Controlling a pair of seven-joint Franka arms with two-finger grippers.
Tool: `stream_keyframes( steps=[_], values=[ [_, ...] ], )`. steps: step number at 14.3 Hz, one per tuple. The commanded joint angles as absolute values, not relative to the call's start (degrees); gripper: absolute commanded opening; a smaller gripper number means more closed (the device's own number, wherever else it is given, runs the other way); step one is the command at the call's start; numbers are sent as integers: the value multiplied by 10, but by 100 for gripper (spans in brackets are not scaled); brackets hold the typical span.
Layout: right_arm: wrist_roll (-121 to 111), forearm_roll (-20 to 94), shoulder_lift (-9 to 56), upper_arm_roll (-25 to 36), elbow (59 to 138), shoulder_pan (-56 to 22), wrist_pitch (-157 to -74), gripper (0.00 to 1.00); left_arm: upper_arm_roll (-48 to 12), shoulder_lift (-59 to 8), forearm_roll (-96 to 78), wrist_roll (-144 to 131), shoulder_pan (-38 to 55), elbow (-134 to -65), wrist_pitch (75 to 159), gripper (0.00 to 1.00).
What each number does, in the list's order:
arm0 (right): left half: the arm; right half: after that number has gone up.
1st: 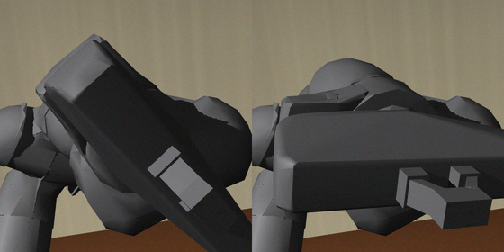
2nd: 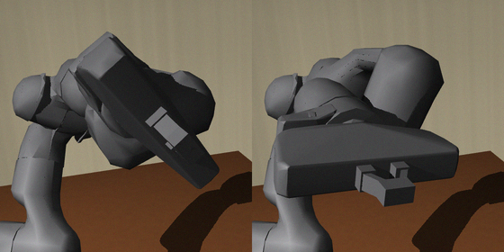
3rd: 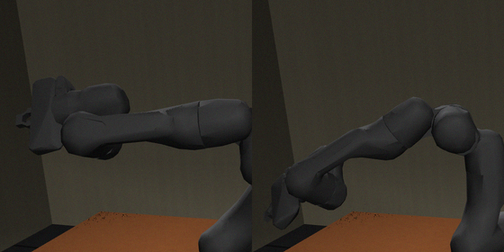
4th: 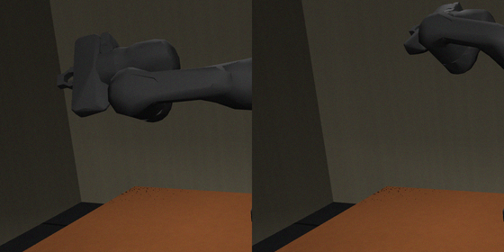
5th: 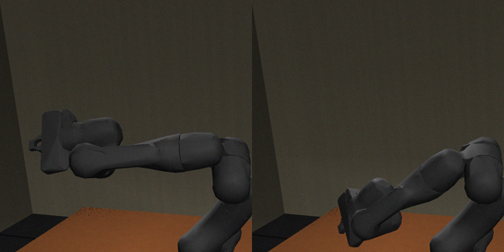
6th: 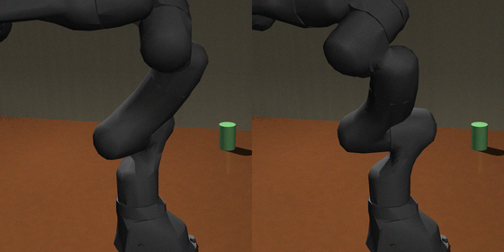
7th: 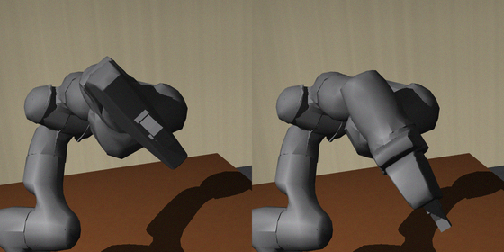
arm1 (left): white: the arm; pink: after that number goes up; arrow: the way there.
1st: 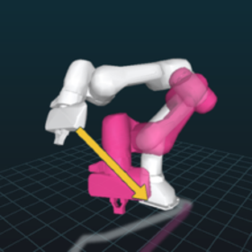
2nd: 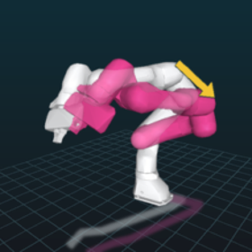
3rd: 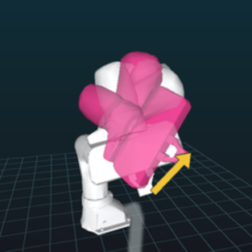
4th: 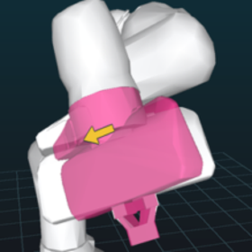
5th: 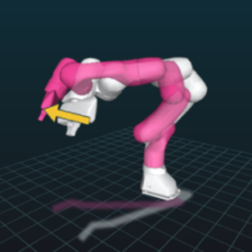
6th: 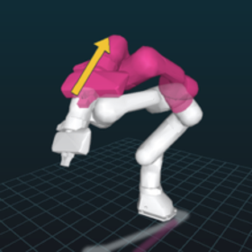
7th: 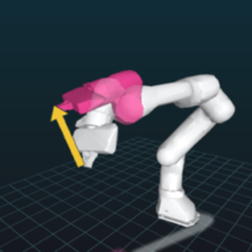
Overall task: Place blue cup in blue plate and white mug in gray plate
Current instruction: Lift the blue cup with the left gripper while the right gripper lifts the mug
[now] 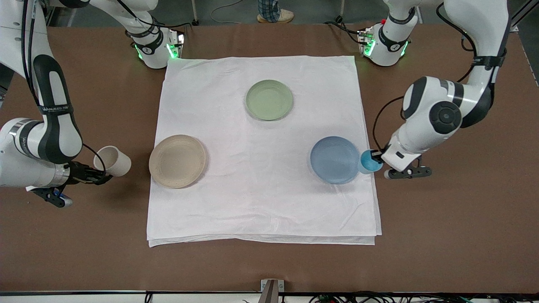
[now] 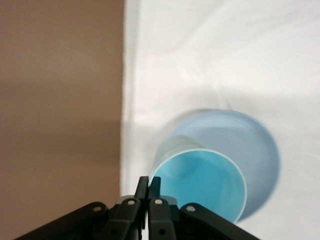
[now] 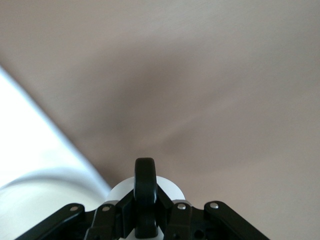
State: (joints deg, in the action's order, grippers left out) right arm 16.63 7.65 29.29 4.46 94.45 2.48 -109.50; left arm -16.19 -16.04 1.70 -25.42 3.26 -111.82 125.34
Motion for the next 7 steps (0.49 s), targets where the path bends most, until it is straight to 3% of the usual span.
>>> stream_keyframes(
  steps=[1,4,7],
  values=[
    [250,80,270,48,980,-85,-1088,0,-183,-192,17,-327,54,-1121,1281,0],
    [280,75,278,48,988,-162,-1092,0,-181,-220,18,-360,76,-1120,1299,0],
    [204,8,283,47,988,-185,-1092,0,-182,-239,50,-363,73,-1120,1302,0]
  ],
)
